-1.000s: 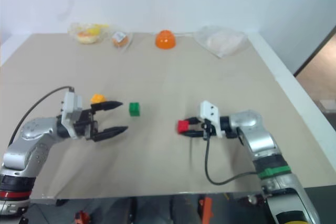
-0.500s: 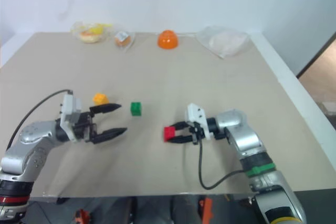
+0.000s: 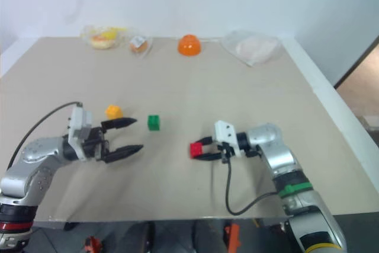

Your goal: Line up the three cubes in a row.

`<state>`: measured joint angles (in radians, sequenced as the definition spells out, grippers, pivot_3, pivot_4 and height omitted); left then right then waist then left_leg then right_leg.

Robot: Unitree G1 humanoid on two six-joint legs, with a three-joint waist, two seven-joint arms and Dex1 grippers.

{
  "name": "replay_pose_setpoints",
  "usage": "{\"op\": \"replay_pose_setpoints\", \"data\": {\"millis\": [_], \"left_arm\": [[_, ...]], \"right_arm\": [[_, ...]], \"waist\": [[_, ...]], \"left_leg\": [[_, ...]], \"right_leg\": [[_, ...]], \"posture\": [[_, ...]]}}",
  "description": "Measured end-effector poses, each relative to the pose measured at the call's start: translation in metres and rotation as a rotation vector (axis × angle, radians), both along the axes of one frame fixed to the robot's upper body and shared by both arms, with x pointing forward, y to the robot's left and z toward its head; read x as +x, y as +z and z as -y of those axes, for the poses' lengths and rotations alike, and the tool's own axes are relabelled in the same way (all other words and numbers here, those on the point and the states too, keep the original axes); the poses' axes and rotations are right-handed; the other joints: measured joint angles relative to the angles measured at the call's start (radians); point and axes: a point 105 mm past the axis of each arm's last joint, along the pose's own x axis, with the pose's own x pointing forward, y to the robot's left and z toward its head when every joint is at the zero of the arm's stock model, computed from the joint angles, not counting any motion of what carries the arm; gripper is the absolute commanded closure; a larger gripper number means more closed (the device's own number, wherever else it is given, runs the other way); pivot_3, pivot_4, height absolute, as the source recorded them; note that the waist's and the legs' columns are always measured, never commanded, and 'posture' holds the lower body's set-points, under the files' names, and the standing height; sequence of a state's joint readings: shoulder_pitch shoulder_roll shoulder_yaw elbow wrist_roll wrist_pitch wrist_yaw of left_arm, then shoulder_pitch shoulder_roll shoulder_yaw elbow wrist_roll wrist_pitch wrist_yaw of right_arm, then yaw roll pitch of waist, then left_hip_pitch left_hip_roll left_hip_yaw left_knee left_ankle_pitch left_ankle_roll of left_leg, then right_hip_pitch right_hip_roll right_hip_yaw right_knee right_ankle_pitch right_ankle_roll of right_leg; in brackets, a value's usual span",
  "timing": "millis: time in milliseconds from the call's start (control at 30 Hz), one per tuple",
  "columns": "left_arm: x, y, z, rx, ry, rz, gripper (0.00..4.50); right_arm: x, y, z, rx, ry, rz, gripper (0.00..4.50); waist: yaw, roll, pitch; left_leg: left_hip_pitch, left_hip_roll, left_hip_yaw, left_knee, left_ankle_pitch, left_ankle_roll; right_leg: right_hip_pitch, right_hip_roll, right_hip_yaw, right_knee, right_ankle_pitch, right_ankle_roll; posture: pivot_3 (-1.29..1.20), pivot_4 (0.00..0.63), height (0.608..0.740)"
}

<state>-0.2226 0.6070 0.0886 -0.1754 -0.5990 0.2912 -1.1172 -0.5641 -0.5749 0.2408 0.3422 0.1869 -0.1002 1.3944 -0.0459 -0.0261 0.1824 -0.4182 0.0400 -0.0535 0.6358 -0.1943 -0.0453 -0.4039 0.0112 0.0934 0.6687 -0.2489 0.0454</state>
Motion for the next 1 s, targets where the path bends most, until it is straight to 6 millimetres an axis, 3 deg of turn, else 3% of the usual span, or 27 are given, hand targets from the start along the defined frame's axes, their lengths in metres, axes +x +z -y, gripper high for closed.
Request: {"op": "replay_pose_setpoints", "data": {"millis": [333,633,700,733,767,867,1000], "left_arm": [[-0.004,0.001,0.002,-0.007,-0.009,0.003,0.0],[-0.004,0.001,0.002,-0.013,-0.003,-0.006,0.0],[-0.003,0.001,0.002,-0.014,-0.001,-0.007,0.0],[-0.004,0.002,0.002,-0.013,-0.001,-0.006,0.0],[-0.004,0.001,0.002,-0.013,0.002,-0.009,0.0],[-0.003,-0.001,0.001,-0.006,0.013,-0.009,0.0],[0.009,-0.016,-0.011,0.042,0.111,-0.033,0.0]], "right_arm": [[-0.001,0.0,0.014,-0.02,-0.016,-0.06,3.25],[-0.001,0.0,0.015,-0.008,-0.025,-0.09,3.25],[0.001,-0.002,0.014,-0.006,-0.036,-0.091,2.14],[0.004,-0.009,0.018,-0.035,-0.066,-0.107,1.89],[0.004,-0.011,0.019,-0.031,-0.074,-0.114,1.33],[0.006,-0.011,0.019,-0.034,-0.077,-0.093,0.47],[0.006,-0.009,0.028,-0.06,-0.095,-0.096,0.47]], "waist": [[0.005,0.0,0.0],[0.005,0.0,0.0],[0.003,0.0,0.0],[0.003,0.0,0.0],[0.002,0.0,0.0],[0.0,0.0,0.0],[0.004,0.0,0.0]], "left_leg": [[0.0,-0.005,0.0,0.0,0.002,-0.001],[0.0,-0.007,0.0,-0.001,0.002,-0.001],[0.0,-0.007,0.0,-0.001,0.002,-0.001],[0.0,-0.007,0.0,-0.001,0.002,-0.001],[0.0,-0.007,0.0,-0.001,0.003,-0.001],[0.001,-0.006,0.001,-0.001,0.003,0.0],[0.001,-0.007,0.001,-0.001,0.003,0.0]], "right_leg": [[0.001,-0.005,0.001,-0.001,-0.001,0.0],[0.001,-0.006,0.0,-0.001,-0.001,0.004],[0.001,-0.006,0.001,-0.001,-0.001,0.003],[0.001,-0.006,0.001,-0.001,-0.001,0.003],[0.001,-0.006,0.001,-0.001,-0.001,0.003],[0.001,-0.006,0.001,0.0,0.0,0.002],[0.002,-0.006,0.002,0.0,-0.001,0.001]], "posture": [[0.0,0.15,0.74],[0.0,0.15,0.74],[0.0,0.15,0.74],[0.0,0.15,0.74],[0.0,0.15,0.74],[0.0,0.15,0.74],[0.0,0.15,0.74]]}}
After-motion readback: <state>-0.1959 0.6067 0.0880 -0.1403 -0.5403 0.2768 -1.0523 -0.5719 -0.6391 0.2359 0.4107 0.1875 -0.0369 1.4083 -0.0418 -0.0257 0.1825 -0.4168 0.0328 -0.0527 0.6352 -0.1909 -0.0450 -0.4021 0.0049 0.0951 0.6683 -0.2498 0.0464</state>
